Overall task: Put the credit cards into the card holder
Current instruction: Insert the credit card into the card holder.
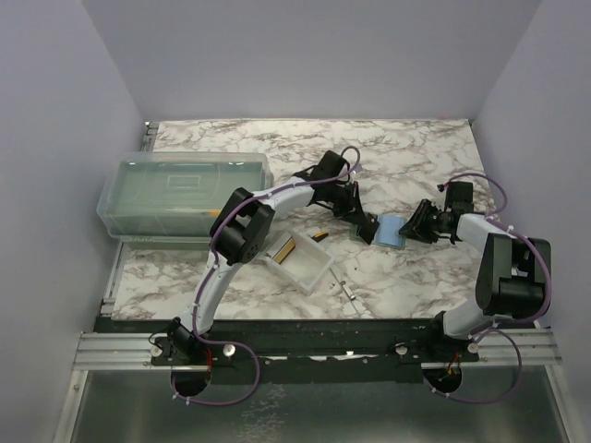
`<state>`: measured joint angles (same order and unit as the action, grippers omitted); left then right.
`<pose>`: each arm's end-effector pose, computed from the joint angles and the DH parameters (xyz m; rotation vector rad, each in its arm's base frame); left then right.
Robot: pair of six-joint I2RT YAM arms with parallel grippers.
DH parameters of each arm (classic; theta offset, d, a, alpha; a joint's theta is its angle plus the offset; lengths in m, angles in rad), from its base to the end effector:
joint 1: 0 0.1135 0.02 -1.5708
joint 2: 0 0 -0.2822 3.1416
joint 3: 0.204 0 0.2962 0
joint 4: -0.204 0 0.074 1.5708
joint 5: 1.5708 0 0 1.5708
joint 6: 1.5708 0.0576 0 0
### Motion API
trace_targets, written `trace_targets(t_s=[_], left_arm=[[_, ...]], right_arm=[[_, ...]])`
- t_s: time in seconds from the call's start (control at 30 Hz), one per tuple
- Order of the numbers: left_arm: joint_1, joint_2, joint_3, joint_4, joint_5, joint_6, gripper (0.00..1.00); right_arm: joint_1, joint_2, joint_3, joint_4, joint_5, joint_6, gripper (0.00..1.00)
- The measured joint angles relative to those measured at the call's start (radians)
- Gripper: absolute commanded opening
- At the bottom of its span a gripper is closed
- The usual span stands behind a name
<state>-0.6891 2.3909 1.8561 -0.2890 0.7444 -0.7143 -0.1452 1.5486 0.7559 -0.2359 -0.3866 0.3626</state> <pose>0.4271 -0.4024 0.1244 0.3728 2.6607 -1.4637 0.3255 -0.0257 0.1221 0.5134 2.5386 0.5812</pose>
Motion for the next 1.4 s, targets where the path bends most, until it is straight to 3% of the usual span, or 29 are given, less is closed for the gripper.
trace_targets(t_s=[1.4], left_arm=[[0.0, -0.019, -0.073, 0.13, 0.006, -0.074, 0.0]], right_arm=[[0.0, 0.011, -0.001, 0.008, -0.037, -0.016, 0.35]])
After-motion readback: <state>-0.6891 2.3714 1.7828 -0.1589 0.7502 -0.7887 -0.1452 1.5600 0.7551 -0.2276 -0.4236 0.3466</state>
